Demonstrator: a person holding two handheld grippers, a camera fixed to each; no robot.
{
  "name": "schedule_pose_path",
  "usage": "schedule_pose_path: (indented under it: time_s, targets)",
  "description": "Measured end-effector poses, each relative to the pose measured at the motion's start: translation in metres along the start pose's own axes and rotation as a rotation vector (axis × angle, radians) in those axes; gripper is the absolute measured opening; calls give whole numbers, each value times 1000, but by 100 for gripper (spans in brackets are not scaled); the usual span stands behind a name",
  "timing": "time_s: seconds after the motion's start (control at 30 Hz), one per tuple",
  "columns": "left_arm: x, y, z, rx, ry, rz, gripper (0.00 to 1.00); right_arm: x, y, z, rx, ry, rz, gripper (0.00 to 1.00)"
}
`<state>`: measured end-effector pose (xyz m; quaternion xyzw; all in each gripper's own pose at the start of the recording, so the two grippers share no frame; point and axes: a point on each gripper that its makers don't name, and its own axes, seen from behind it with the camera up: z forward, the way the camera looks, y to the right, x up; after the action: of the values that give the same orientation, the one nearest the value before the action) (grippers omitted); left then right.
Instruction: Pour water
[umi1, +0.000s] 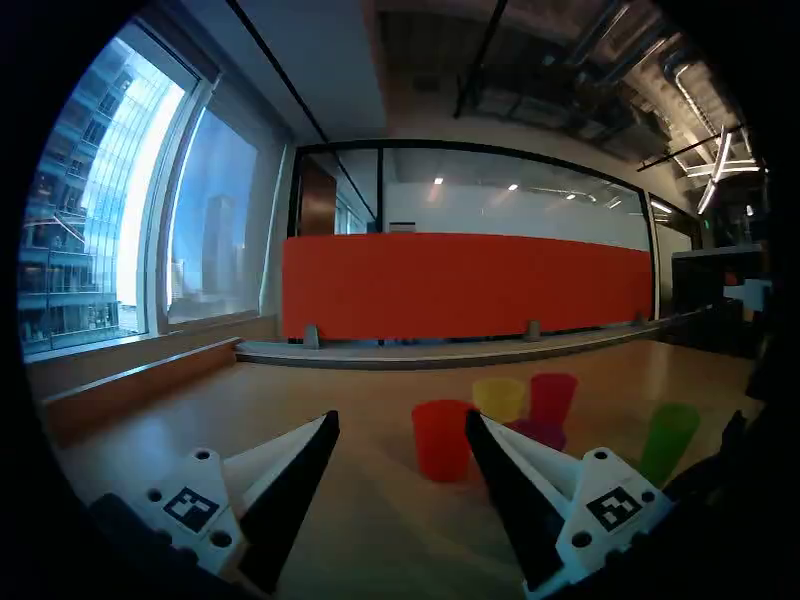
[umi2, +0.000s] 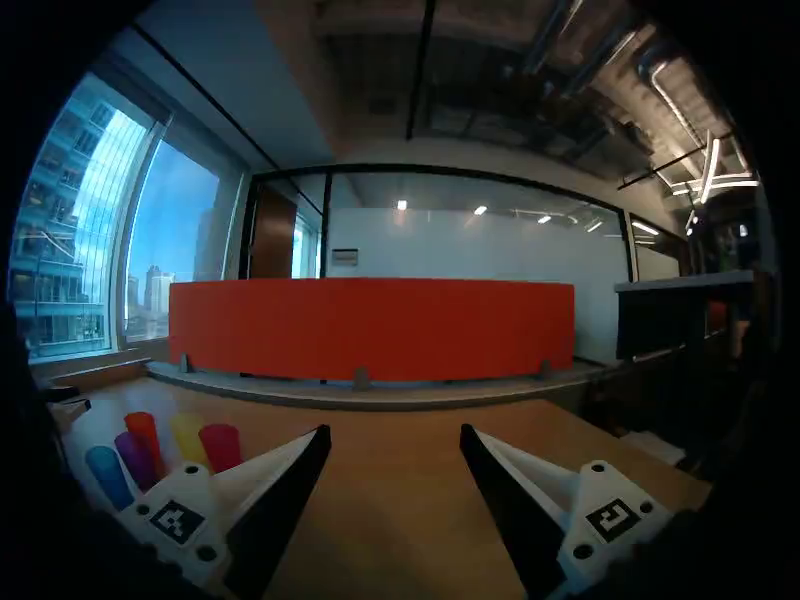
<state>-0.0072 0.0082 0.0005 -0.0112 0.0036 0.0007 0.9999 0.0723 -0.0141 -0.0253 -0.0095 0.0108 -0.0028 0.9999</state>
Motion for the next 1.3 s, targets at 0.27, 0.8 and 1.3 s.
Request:
schedule_pose_path:
  time_s: [0.27,0.8,1.3]
  targets:
    - [0,0,0,0,0,0,94,-8,-10,9,31,4,6,100]
    - [0,0,0,0,0,1,94,-49,-1,18,44,4,27,100]
    - [0,1,1,0,0,0,94,-71,14,21,25,-24,37,100]
